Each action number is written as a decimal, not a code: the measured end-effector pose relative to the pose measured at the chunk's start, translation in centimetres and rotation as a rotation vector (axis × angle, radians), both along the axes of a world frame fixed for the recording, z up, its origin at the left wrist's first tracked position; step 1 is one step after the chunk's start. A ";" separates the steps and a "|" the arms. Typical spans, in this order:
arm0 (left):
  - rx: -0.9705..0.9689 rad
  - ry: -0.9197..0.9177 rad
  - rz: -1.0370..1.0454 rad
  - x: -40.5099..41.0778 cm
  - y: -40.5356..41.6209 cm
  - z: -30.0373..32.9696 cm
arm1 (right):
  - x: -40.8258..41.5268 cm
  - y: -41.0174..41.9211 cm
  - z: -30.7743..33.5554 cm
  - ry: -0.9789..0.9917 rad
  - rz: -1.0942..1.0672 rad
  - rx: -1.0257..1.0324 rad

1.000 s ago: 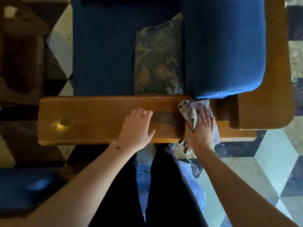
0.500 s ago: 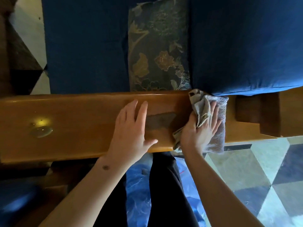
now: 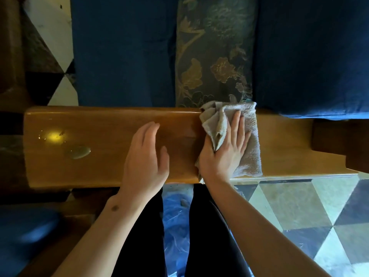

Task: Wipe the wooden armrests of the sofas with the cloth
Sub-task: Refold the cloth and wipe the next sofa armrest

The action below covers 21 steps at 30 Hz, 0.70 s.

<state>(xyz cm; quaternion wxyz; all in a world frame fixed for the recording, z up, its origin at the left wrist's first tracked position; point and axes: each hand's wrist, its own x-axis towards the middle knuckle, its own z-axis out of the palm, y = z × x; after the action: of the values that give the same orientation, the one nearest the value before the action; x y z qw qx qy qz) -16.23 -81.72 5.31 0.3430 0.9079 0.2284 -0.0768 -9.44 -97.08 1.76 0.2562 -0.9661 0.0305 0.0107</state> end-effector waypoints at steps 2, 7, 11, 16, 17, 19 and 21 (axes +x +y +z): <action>-0.009 -0.014 0.087 -0.6 0.9 0.3 | -0.4 1.2 -0.2 0.005 0.029 -0.007; 0.043 -0.017 0.129 -2.5 3.6 1.2 | -1.5 4.3 -0.8 -0.010 0.047 -0.013; 0.065 0.003 0.164 -3.7 5.5 1.5 | -2.8 7.4 -1.3 -0.039 0.101 -0.041; 0.009 -0.266 0.249 -5.6 8.1 1.0 | -3.4 8.5 -1.5 -0.026 0.591 -0.073; 0.021 -0.289 0.231 -5.7 8.1 0.8 | -3.1 7.9 -1.4 -0.023 0.731 -0.087; 0.021 -0.302 0.189 -5.6 7.7 0.8 | -2.2 6.7 -1.2 -0.016 1.012 -0.116; 0.012 -0.272 0.148 -5.4 7.2 1.0 | -1.2 5.8 -1.0 -0.014 1.247 -0.144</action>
<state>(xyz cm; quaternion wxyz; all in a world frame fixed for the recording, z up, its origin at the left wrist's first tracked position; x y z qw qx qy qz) -21.64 -74.54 6.29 0.3699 0.8926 0.2469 0.0737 -10.66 -91.26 0.79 0.1363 -0.8171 -0.5398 0.1497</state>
